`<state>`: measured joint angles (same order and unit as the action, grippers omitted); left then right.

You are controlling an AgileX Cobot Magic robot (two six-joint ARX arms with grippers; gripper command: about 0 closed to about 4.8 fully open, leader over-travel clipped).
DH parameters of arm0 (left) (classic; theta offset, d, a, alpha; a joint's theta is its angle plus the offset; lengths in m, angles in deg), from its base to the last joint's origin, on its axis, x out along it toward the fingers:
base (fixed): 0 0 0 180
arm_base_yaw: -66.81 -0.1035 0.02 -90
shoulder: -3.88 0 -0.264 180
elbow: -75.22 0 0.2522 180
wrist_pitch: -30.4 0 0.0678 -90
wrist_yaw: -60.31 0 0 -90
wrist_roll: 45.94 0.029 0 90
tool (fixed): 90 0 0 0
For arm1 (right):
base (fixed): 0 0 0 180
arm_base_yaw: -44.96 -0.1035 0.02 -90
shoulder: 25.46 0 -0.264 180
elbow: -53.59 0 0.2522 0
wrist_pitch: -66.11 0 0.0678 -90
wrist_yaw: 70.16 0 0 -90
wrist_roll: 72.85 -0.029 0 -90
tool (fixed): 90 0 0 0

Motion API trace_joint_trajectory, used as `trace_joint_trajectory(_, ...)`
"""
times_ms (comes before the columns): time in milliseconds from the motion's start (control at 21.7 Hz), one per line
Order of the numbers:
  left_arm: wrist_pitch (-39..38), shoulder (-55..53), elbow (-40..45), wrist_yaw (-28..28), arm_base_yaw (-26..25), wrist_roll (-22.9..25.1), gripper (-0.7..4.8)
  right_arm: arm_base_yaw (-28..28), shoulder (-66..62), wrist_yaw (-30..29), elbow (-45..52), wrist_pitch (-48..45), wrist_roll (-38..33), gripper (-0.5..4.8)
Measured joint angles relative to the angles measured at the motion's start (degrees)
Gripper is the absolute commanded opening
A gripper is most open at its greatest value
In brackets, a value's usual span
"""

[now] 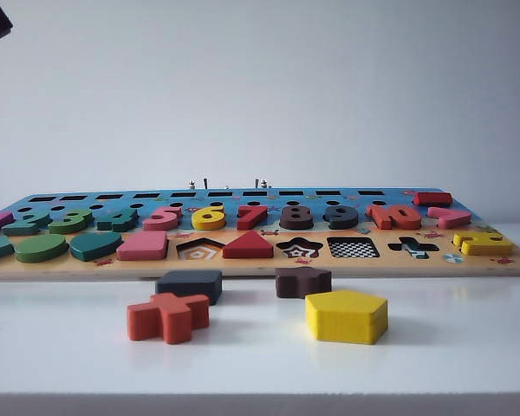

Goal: Insert the cube into the slot.

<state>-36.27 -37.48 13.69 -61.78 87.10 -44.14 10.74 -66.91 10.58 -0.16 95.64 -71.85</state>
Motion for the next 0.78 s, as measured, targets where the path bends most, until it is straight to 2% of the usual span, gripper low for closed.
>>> trace_joint_trajectory(92, -0.63, -0.13, 0.0, 0.0, -0.02, 0.0, 0.2, -1.07, -5.22, -3.96, -3.93, 3.72, 3.63, 0.51)
trace_joint_trajectory(138, -0.63, -0.13, -0.02, 0.0, -0.02, 0.0, 0.2, -1.4, -6.88, -5.31, -5.11, 4.81, 4.85, 0.91)
trace_joint_trajectory(277, -0.76, -0.15, -0.13, -0.37, -0.02, 0.0, 0.2, -2.73, -12.92, -10.86, -9.11, 10.16, 9.29, 1.46)
trace_joint_trajectory(323, -0.79, -0.13, -0.26, -0.63, -0.02, 0.0, 0.2, -3.41, -14.43, -11.8, -10.27, 11.74, 10.51, 1.99)
trace_joint_trajectory(507, -0.79, -0.13, -0.35, -1.7, -0.02, -0.02, 0.2, -7.04, -18.8, -13.22, -12.92, 15.96, 15.32, 3.0)
trace_joint_trajectory(691, -0.79, -0.13, -0.35, -1.73, -0.02, -0.02, 0.2, -9.38, -21.35, -12.39, -13.0, 16.87, 19.54, 3.01)
trace_joint_trajectory(784, -0.79, -0.13, -0.35, -1.73, -0.02, 0.0, 0.2, -10.67, -22.49, -9.4, -13.05, 16.85, 21.31, 2.95)
